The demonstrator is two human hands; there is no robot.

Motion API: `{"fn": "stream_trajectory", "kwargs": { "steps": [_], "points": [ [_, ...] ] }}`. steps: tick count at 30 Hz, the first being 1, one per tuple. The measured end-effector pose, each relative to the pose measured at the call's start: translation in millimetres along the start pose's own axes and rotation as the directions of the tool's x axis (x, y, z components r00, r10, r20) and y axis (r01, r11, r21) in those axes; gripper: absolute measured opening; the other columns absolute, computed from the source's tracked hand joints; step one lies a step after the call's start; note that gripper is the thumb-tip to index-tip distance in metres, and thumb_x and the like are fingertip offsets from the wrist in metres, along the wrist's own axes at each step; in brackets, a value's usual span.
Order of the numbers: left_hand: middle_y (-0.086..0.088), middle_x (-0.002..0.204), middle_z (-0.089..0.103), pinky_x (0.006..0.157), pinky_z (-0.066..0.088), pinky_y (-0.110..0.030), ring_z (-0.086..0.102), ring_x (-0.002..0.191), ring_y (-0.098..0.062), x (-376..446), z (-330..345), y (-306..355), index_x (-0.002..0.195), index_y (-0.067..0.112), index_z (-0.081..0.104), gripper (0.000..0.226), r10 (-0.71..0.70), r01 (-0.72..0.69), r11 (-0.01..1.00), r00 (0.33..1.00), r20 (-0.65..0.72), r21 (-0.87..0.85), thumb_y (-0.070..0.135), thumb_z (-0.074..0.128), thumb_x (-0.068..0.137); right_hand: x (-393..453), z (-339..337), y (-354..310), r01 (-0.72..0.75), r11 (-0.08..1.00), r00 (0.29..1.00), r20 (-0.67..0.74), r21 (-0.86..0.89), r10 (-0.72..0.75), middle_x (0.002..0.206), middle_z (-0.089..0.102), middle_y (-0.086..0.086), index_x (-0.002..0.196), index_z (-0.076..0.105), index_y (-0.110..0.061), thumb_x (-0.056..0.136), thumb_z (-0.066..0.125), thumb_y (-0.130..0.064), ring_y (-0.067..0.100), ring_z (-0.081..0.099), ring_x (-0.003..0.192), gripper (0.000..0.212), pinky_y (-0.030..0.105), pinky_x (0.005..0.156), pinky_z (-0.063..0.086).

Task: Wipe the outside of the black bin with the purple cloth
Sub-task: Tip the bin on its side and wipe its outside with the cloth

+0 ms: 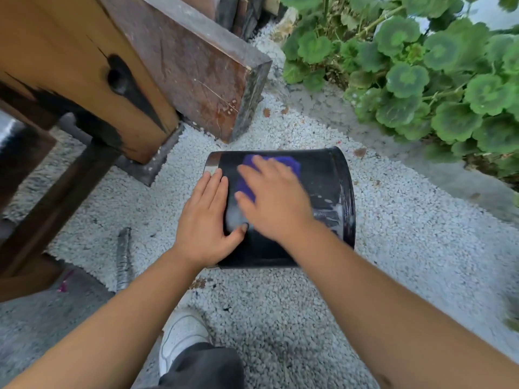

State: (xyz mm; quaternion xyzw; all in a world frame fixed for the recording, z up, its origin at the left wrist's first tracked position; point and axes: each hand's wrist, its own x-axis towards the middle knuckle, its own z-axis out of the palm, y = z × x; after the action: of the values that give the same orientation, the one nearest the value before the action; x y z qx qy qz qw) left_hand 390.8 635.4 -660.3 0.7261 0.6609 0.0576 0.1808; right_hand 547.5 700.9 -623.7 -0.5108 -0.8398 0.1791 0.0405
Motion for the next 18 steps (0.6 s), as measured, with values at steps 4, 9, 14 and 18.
{"fn": "stream_trajectory", "kwargs": {
  "steps": [4, 9, 14, 18],
  "points": [
    [-0.023, 0.156, 0.026, 0.12, 0.014, -0.046, 0.012, 0.149, -0.031, 1.2, 0.2, 1.4, 0.146, -0.006, 0.03, 0.084, 0.039, -0.039, 0.999, 0.999, -0.021, 0.012, 0.052, 0.036, 0.086, -12.4, 14.3, -20.4, 0.029, 0.998, 0.999, 0.035, 0.053, -0.031, 0.153, 0.04, 0.005, 0.139, 0.05, -0.026, 0.09, 0.052, -0.046, 0.031, 0.03, 0.141, 0.053, 0.048, 0.116, 0.022],
    [-0.02, 0.158, 0.019, 0.121, 0.013, -0.042, 0.012, 0.148, -0.032, 1.0, -0.5, 0.8, 0.148, -0.003, 0.028, 0.087, -0.028, 0.026, 0.999, 0.997, -0.07, -0.021, 0.05, 0.038, 0.079, -37.9, -5.0, 26.7, -0.031, 0.999, 0.999, 0.012, -0.04, 0.031, 0.15, 0.045, 0.003, 0.134, 0.055, -0.027, 0.087, 0.047, -0.048, 0.031, 0.038, 0.137, 0.052, 0.046, 0.114, 0.031],
    [-0.014, 0.161, 0.013, 0.122, 0.004, -0.036, 0.005, 0.15, -0.026, -0.6, 2.4, 3.6, 0.152, 0.003, 0.023, 0.077, -0.056, 0.046, 0.994, 0.994, -0.097, -0.098, 0.039, 0.031, 0.084, -71.0, -20.7, 74.1, -0.265, 0.963, 0.958, -0.128, -0.048, 0.258, 0.147, 0.046, 0.013, 0.129, 0.06, -0.022, 0.086, 0.043, -0.047, 0.042, 0.032, 0.139, 0.052, 0.049, 0.113, 0.03],
    [-0.014, 0.16, 0.015, 0.12, -0.003, -0.027, 0.007, 0.149, -0.028, -0.1, 4.0, 3.7, 0.15, 0.001, 0.026, 0.073, -0.062, 0.034, 0.981, 0.989, -0.137, -0.192, 0.034, 0.032, 0.086, -58.1, -9.1, 48.2, -0.326, 0.945, 0.933, -0.17, -0.029, 0.317, 0.144, 0.047, 0.022, 0.126, 0.063, -0.016, 0.084, 0.047, -0.041, 0.043, 0.038, 0.135, 0.051, 0.053, 0.112, 0.031]
  ]
}}
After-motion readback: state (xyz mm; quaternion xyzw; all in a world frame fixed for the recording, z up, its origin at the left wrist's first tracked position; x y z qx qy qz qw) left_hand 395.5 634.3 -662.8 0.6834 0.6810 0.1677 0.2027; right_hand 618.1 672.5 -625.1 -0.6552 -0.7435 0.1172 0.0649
